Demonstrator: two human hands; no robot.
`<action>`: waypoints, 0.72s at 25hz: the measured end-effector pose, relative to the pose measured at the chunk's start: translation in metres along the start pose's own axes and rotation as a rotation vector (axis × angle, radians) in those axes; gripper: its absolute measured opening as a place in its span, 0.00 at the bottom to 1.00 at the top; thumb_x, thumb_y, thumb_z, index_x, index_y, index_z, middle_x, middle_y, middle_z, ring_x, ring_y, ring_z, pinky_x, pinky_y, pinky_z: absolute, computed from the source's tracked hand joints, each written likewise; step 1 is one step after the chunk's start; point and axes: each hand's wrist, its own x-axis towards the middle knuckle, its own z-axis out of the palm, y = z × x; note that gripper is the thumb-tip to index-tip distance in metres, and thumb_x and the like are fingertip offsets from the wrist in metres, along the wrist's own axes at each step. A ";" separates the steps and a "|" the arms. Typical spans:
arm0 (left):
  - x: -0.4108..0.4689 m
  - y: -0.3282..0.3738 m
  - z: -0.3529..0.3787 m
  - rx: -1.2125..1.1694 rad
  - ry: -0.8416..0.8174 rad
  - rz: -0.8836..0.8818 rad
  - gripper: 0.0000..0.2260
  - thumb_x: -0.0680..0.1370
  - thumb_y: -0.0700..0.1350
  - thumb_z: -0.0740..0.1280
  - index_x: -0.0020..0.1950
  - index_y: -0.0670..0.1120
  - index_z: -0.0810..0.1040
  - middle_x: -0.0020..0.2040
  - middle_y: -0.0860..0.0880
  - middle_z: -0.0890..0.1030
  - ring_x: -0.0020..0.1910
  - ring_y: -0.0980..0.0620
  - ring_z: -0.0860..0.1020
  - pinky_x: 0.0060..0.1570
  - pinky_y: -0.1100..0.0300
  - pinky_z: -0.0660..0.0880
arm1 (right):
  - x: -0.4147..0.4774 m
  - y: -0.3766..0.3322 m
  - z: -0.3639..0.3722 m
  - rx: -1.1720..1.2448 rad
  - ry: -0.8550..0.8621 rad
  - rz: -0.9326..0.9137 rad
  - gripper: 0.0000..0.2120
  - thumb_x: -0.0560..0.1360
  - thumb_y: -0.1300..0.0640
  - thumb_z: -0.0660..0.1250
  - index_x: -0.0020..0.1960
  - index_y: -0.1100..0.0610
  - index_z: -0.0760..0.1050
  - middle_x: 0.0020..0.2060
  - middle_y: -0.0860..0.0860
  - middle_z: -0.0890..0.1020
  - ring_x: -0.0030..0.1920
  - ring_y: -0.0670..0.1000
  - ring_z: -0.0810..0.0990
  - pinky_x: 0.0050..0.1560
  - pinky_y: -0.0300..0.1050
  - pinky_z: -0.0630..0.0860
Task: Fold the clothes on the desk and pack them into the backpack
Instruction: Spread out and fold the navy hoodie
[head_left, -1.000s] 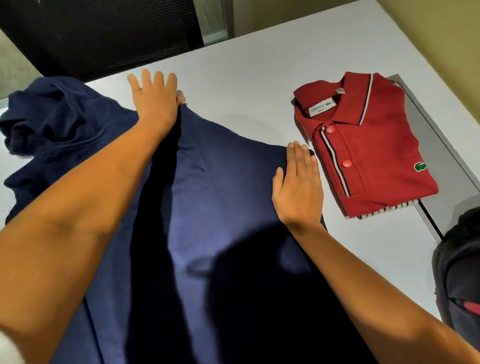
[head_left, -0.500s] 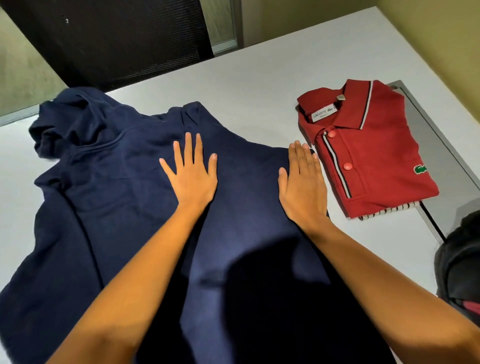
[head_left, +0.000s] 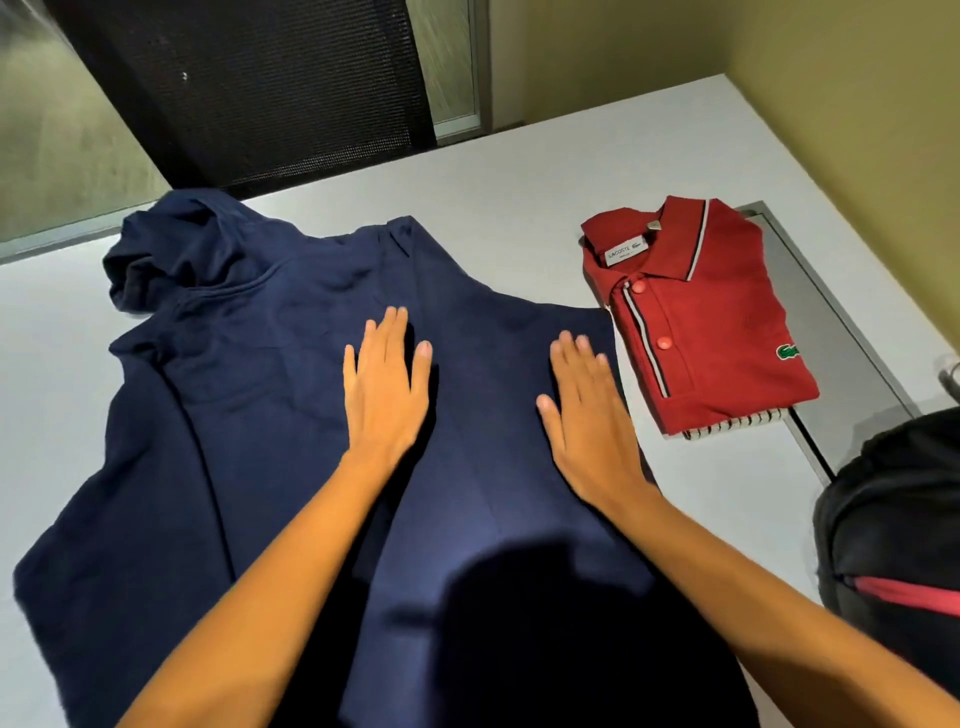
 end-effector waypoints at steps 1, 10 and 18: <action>-0.028 -0.001 -0.005 0.025 0.023 0.031 0.25 0.82 0.57 0.48 0.78 0.49 0.58 0.78 0.53 0.58 0.78 0.53 0.52 0.76 0.48 0.48 | -0.024 -0.009 -0.003 -0.003 -0.024 -0.046 0.28 0.83 0.49 0.48 0.78 0.63 0.54 0.78 0.55 0.55 0.78 0.53 0.51 0.77 0.49 0.48; -0.283 -0.075 -0.035 0.396 0.068 -0.410 0.33 0.76 0.63 0.50 0.78 0.49 0.60 0.78 0.47 0.60 0.76 0.44 0.59 0.71 0.38 0.55 | -0.185 0.030 -0.024 -0.257 -0.203 -0.105 0.28 0.82 0.43 0.42 0.79 0.54 0.53 0.78 0.50 0.55 0.78 0.55 0.54 0.74 0.54 0.54; -0.358 -0.099 -0.029 0.329 -0.050 -0.450 0.31 0.78 0.63 0.39 0.79 0.53 0.50 0.79 0.50 0.49 0.78 0.45 0.50 0.72 0.36 0.51 | -0.238 0.030 -0.039 -0.271 -0.221 -0.051 0.28 0.82 0.42 0.43 0.79 0.50 0.52 0.79 0.51 0.54 0.78 0.56 0.51 0.74 0.60 0.55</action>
